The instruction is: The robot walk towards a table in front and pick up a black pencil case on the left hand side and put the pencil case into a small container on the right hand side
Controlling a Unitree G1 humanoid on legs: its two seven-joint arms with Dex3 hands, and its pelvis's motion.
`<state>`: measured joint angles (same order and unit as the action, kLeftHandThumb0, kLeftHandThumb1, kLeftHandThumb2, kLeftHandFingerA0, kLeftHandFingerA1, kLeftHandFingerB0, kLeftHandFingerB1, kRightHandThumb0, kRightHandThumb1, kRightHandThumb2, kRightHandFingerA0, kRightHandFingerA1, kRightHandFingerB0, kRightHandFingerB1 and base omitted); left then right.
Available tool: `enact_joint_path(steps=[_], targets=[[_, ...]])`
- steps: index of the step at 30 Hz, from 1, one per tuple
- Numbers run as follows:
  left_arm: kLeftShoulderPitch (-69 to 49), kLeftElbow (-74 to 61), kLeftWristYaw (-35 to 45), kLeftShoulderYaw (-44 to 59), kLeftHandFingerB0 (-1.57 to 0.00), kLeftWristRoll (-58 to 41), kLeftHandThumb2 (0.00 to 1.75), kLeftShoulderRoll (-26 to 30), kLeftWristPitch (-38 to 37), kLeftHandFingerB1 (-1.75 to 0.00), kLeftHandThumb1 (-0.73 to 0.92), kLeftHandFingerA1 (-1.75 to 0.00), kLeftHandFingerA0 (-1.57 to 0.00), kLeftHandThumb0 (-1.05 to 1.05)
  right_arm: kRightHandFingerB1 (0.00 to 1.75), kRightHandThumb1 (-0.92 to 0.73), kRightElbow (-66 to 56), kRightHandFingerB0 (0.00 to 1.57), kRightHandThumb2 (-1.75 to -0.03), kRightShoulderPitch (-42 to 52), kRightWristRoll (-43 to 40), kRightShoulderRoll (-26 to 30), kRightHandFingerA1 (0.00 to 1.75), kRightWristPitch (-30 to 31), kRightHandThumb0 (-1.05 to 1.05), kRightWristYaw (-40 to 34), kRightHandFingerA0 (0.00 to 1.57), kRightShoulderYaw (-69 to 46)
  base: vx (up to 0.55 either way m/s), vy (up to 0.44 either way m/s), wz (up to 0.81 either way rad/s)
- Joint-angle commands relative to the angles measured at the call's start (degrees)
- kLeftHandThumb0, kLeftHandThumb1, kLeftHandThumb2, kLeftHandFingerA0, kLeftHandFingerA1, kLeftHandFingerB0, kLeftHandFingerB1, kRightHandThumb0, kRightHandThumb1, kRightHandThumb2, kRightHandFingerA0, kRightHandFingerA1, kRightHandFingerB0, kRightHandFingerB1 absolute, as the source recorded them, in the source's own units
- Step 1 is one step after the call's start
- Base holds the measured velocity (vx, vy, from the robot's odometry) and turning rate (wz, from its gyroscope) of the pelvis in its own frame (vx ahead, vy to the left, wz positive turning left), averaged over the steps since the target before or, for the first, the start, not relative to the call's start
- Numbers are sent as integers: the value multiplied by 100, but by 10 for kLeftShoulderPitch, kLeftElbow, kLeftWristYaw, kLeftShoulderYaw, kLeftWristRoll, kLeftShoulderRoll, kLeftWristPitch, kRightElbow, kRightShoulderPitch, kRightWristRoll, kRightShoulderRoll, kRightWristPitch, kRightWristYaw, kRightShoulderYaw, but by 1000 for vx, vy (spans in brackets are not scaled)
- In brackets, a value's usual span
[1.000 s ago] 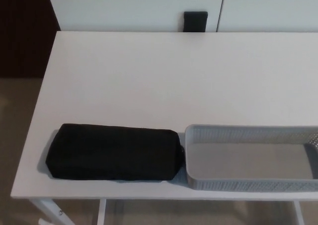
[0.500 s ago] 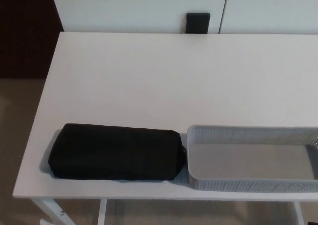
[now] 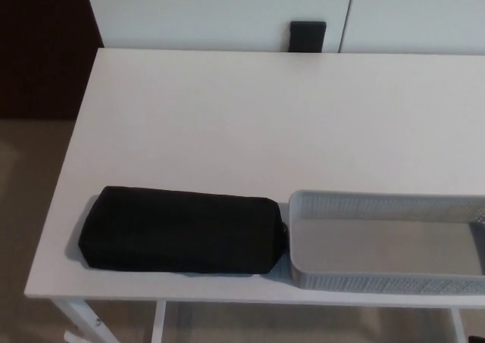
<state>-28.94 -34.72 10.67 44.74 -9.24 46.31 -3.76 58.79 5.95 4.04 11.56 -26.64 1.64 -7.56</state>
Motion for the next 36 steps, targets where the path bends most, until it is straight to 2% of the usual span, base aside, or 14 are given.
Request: enact_joint_path(steps=[1, 3, 5, 11, 15, 16, 20, 29, 31, 36], targets=[[204, -135, 118, -284, 0, -9, 77, 202, 194, 0, 41, -9, 0, -67, 33, -68, -4, 37, -61, -1, -19, 15, 41, 16, -35, -4, 53, -16, 0, 0, 0], [252, -140, 134, -340, 0, 15, 77, 210, 226, 0, 40, -9, 0, -66, 33, -68, -4, 37, -61, -3, -21, 17, 41, 19, -35, 1, 53, -16, 0, 0, 0], [309, -132, 163, -411, 0, 55, 76, 192, 246, 0, 39, -7, 0, -64, 33, -68, -4, 36, -60, -8, -26, 17, 42, 24, -34, 8, 51, -19, 0, 0, 0], [432, -89, 237, -591, 0, 178, 75, 105, 295, 0, 39, -4, 0, -63, 33, -66, -2, 37, -61, -8, -23, 17, 42, 25, -34, 10, 50, -16, 0, 0, 0], [463, -63, 244, -660, 0, 220, 75, 66, 319, 0, 40, -4, 0, -63, 34, -65, -4, 37, -61, -7, -32, 14, 42, 30, -32, 14, 50, -23, 0, 0, 0], [461, -50, 239, -689, 0, 243, 75, 43, 322, -5, 38, -8, 0, -61, 33, -65, -5, 37, -60, -5, -30, 14, 43, 28, -34, 13, 51, -21, 0, 0, 0], [461, -17, 229, -753, 0, 301, 75, 5, 324, -12, 35, -15, 0, -57, 34, -66, -5, 37, -61, -3, -26, 16, 40, 25, -34, 13, 50, -19, 0, 0, 0], [511, 71, 213, -845, 0, 369, 78, -55, 358, -10, 37, -13, 0, -63, 34, -66, -6, 37, -61, -7, -27, 20, 41, 26, -33, 14, 51, -22, 0, 0, 0], [530, 95, 211, -872, 0, 398, 77, -75, 370, -17, 34, -20, 0, -58, 34, -66, -11, 37, -60, -7, -21, 20, 41, 28, -33, 7, 52, -20, 0, 0, 0], [552, 122, 209, -899, 0, 407, 73, -105, 400, -15, 33, -19, 0, -53, 34, -65, -10, 38, -60, -7, -23, 18, 43, 28, -34, 6, 52, -22, 0, 0, 0]])
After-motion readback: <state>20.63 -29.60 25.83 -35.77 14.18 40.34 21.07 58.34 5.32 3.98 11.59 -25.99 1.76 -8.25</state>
